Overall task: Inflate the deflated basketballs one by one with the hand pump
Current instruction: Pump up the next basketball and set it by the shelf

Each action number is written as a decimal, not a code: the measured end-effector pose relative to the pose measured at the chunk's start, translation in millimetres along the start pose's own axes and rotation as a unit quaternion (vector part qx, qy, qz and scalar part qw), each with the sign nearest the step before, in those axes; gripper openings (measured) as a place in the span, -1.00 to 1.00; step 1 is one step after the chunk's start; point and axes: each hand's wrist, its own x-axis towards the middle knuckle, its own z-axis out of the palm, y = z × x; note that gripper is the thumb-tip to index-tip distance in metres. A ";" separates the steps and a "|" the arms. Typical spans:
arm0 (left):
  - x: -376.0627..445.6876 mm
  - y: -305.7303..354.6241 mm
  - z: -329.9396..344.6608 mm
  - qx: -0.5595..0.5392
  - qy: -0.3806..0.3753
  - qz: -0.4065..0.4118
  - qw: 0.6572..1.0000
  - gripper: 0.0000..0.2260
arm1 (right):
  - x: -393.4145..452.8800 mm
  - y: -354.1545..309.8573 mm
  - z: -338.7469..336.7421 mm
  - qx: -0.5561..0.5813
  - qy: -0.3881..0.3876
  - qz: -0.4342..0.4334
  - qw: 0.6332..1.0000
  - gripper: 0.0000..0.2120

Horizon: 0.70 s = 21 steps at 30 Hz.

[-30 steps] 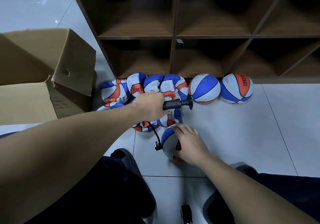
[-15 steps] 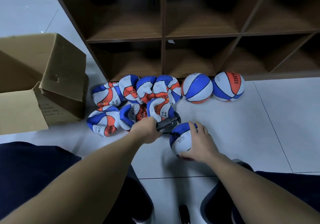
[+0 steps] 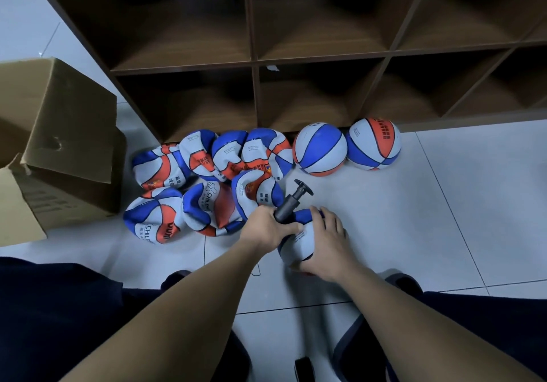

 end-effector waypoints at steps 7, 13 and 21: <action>6.9 11.3 5.8 0.037 0.021 -0.005 0.999 -0.74 | 3.8 2.5 4.7 0.005 0.008 -0.003 1.000 0.40; -5.0 17.7 8.2 0.073 0.056 0.021 0.996 -0.79 | 6.1 4.5 6.0 0.000 -0.007 -0.002 1.000 0.46; -28.9 90.4 -58.5 0.129 0.063 0.118 0.983 -0.87 | 0.0 10.7 -27.0 -0.014 -0.024 -0.021 0.999 0.37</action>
